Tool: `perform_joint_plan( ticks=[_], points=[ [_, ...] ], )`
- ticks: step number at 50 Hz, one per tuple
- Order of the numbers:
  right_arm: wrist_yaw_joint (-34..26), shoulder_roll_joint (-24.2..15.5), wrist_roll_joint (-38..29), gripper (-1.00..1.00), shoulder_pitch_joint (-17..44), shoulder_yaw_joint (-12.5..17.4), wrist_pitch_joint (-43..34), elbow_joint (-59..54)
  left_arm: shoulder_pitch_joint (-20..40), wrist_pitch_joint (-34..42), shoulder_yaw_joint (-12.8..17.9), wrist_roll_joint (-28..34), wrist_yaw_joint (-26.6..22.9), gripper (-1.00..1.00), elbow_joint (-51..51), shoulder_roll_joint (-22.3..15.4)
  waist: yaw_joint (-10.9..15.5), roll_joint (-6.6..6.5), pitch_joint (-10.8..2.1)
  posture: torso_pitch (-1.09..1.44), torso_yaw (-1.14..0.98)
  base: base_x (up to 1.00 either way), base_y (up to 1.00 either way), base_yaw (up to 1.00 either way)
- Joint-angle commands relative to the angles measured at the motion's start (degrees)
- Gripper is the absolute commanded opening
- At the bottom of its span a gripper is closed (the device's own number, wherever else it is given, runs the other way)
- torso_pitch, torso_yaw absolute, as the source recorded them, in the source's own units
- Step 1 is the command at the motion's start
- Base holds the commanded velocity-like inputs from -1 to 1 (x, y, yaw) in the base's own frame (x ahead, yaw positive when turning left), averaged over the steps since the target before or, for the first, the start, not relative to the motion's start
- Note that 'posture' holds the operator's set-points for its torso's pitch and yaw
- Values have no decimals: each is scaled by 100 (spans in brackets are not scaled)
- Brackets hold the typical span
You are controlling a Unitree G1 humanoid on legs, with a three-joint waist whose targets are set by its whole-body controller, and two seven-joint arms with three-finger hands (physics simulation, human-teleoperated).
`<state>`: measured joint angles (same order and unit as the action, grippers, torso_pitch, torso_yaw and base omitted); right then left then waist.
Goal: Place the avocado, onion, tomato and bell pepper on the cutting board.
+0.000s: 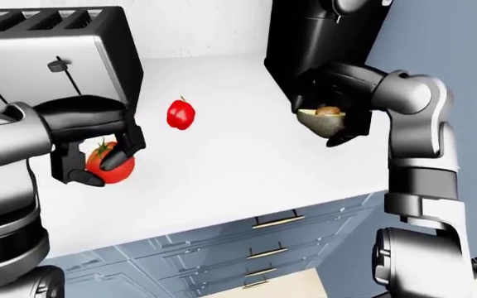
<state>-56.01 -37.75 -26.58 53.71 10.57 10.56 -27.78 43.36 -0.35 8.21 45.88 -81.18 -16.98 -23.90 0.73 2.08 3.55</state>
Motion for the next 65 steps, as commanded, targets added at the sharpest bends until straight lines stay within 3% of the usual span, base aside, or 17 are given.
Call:
perform_joint_plan(
  ticks=[1,12,17,19,24,28,31,34,39,40,41,44,53,58,59,61,65],
  points=[
    [29,-97,221,-100,203,145,-35,257,164,67,191,-156,154,-100,-110,-229,0,8,-171,0,0,0,0,0],
    [-44,-84,310,-100,210,124,-14,351,-367,542,926,-916,134,-100,-567,-1269,-68,-111,-182,0,0,0,0,0],
    [-10,32,494,-100,417,150,-565,358,-409,598,957,-1051,270,-100,-455,-1497,-68,-153,-184,0,0,0,0,0],
    [345,108,577,-100,650,156,-647,141,-486,581,970,-1079,292,-100,-454,-1530,-67,-172,-191,0,0,0,0,0],
    [263,153,752,-100,606,115,-1203,474,-559,517,1008,-1130,346,-100,-402,-1601,-59,-185,-197,0,0,0,0,0],
    [215,180,865,-100,586,73,-1204,533,-600,434,1053,-1162,394,-100,-290,-1669,-65,-186,-201,0,0,0,0,0],
    [306,130,848,-100,497,35,-639,390,-625,423,1075,-1170,414,-100,-267,-1695,-71,-194,-207,0,0,0,0,0],
    [565,161,743,-100,602,62,-597,250,-660,402,1108,-1193,433,-100,-246,-1725,-67,-199,-214,0,0,0,0,0],
    [501,88,544,-100,305,24,-155,401,-722,405,1152,-1222,447,-100,-251,-1759,-58,-209,-213,0,0,0,0,0],
    [827,88,368,-100,308,8,209,260,-732,403,1158,-1225,449,-100,-252,-1767,-63,-211,-218,0,0,0,0,0],
    [840,-17,369,-100,285,-43,1039,5,-729,412,1159,-1230,451,-100,-254,-1770,-63,-215,-216,0,0,0,0,0],
    [922,-73,166,-100,323,-24,1637,-270,-742,402,1161,-1238,461,-100,-238,-1784,-73,-224,-223,0,0,0,0,0],
    [489,177,565,-100,583,107,-156,184,-745,395,1183,-1272,469,-100,-219,-1821,-84,-222,-226,0,0,0,0,0],
    [463,131,737,-100,546,61,-179,219,-631,473,1210,-1303,470,-100,-166,-1919,-83,-213,-213,0,0,0,0,0],
    [449,124,751,-100,544,63,-194,228,-637,469,1227,-1315,481,-100,-158,-1939,-13,-253,-301,0,0,0,0,46],
    [431,104,758,-100,560,64,-241,241,-619,504,1256,-1345,474,-100,-164,-1992,20,-277,-211,0,0,0,0,94],
    [346,105,808,-100,505,68,-335,395,-639,529,1283,-1388,504,-100,-173,-2059,32,-376,-194,0,0,0,0,100]
  ],
)
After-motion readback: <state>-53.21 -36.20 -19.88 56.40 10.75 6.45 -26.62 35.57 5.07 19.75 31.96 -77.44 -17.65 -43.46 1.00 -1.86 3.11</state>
